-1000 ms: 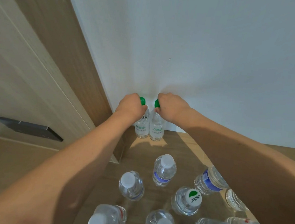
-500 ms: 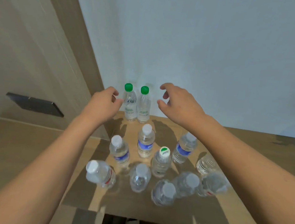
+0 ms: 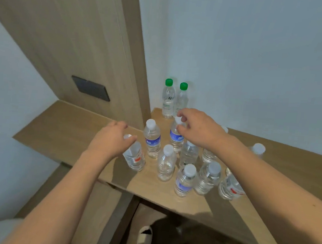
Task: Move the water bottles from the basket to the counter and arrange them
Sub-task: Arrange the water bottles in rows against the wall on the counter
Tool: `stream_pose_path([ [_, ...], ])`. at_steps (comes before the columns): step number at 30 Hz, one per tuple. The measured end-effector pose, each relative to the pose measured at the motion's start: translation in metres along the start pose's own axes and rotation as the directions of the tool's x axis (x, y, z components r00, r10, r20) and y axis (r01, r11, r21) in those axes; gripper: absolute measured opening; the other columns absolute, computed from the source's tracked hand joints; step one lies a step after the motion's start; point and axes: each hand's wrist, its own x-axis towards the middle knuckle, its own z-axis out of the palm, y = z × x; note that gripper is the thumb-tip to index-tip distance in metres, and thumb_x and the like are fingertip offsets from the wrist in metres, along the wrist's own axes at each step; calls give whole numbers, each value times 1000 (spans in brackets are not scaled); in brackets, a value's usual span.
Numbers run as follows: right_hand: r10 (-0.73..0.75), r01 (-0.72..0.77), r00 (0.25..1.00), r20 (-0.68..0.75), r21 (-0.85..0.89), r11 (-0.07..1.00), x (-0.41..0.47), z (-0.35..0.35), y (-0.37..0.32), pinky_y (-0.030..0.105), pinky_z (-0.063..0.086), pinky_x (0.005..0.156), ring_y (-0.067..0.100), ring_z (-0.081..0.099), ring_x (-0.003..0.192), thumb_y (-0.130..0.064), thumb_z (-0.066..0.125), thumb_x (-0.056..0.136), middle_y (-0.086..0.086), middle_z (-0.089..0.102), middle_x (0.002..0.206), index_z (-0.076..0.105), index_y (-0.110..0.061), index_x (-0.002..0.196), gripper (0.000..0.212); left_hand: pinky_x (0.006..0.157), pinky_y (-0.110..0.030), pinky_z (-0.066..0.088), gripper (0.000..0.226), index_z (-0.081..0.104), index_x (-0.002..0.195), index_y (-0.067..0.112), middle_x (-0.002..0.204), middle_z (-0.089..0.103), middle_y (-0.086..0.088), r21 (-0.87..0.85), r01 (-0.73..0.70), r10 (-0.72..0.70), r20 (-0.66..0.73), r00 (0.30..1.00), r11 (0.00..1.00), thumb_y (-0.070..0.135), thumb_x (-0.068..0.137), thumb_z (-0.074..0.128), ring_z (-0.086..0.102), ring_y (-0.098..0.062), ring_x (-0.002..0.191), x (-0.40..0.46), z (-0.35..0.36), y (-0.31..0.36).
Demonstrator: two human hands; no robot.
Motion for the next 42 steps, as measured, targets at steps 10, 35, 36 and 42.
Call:
stream_pose_path([
  [10, 317, -326, 942, -114, -72, 943, -37, -34, 44, 34, 43, 90, 22, 56, 110, -30, 53, 94, 3, 59, 122, 53, -16, 132, 41, 62, -33, 40, 34, 55, 83, 11, 88, 64, -11, 27, 88, -88, 15, 996, 996, 43, 87, 62, 54, -28, 74, 6, 17, -1],
  [35, 557, -343, 735, 387, -496, 798, -107, -28, 96, 30, 49, 74, 24, 65, 98, -26, 55, 97, 6, 67, 116, 62, -8, 120, 29, 52, -29, 39, 18, 59, 84, 18, 72, 60, 5, -201, -459, 364, -378, 851, 865, 34, 76, 61, 55, -13, 68, -7, -109, 217],
  [36, 531, -327, 749, 396, -477, 816, -108, -29, 98, 30, 47, 70, 24, 64, 94, -25, 55, 96, 6, 68, 112, 63, -8, 117, 28, 52, -28, 38, 18, 59, 84, 18, 72, 59, 4, -208, -469, 369, -385, 846, 858, 33, 76, 62, 56, -14, 68, -6, -111, 221],
  [42, 433, -276, 832, 346, -420, 865, -92, -102, 77, 28, 44, 56, 21, 61, 66, -36, 66, 86, 0, 61, 72, 57, -12, 78, 26, 58, -34, 44, 18, 58, 87, 15, 72, 60, 2, -169, -524, 389, -492, 779, 835, 32, 81, 59, 55, -19, 70, 13, -136, 239],
])
